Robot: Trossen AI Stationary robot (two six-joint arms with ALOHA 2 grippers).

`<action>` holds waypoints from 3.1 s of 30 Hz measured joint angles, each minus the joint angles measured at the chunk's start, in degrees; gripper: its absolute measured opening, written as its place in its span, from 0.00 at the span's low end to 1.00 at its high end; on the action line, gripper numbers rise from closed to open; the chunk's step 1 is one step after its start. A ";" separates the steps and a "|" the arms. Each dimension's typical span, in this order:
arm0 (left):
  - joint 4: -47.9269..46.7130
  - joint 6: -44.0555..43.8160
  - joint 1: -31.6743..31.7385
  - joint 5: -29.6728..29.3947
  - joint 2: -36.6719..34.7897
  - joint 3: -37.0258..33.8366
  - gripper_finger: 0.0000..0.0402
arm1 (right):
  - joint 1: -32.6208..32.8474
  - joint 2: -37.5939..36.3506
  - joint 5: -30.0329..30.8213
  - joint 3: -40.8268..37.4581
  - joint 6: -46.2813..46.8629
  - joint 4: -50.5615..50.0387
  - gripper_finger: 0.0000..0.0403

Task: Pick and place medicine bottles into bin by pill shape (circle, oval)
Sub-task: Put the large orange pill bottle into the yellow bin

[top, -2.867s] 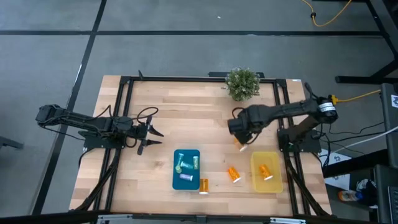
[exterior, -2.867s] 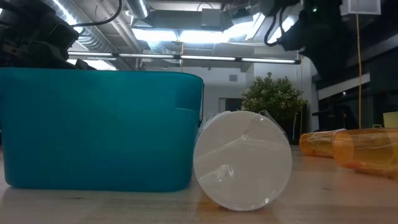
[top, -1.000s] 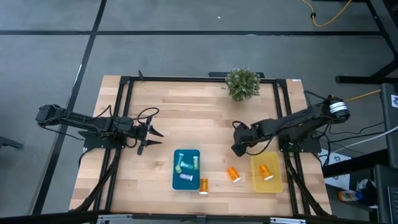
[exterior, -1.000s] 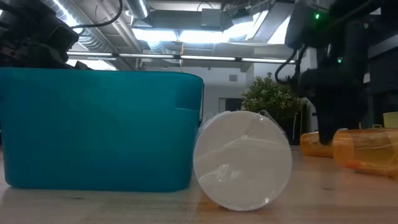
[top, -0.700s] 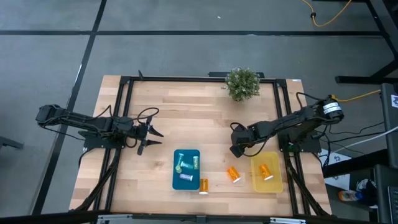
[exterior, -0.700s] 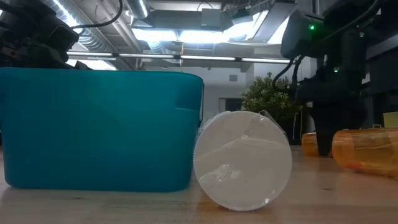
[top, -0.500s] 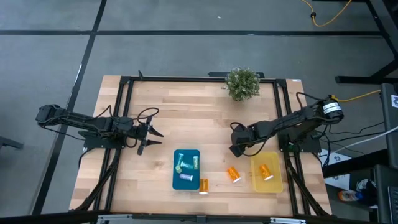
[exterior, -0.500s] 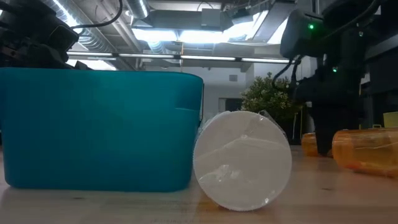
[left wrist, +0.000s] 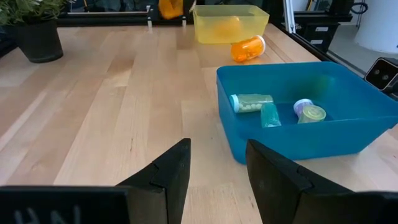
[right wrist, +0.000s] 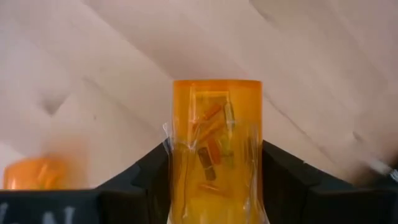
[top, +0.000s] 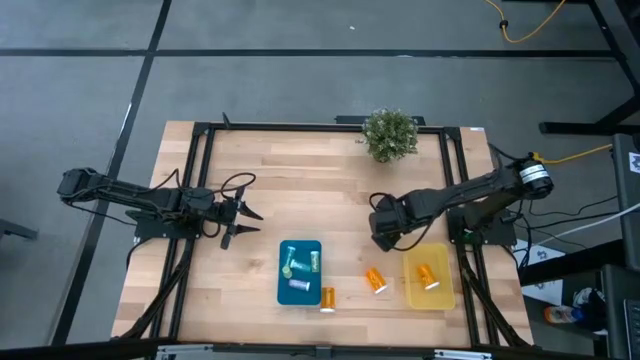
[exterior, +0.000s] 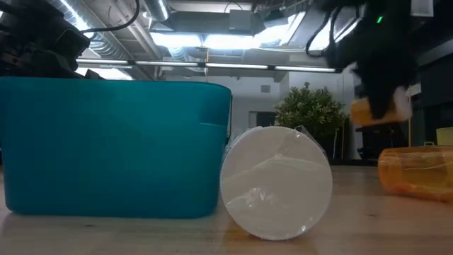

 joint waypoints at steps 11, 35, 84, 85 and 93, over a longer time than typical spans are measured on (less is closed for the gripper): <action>0.00 -0.09 0.00 0.00 0.00 0.00 0.37 | 16.77 -0.13 -4.60 6.22 25.59 -15.08 0.47; 0.28 0.31 0.00 0.00 0.02 0.00 0.37 | 27.05 -0.15 -8.94 2.88 44.75 -11.32 0.62; 0.19 0.28 -0.01 -0.02 0.02 0.00 0.37 | 18.57 11.33 -6.57 4.41 18.55 20.03 0.72; 0.20 0.28 -0.02 -0.02 0.02 0.00 0.37 | 18.05 11.82 -7.78 4.41 18.34 20.26 0.72; 0.18 0.28 -0.02 -0.02 0.02 0.00 0.37 | 14.39 15.01 -10.54 4.41 13.55 23.80 0.72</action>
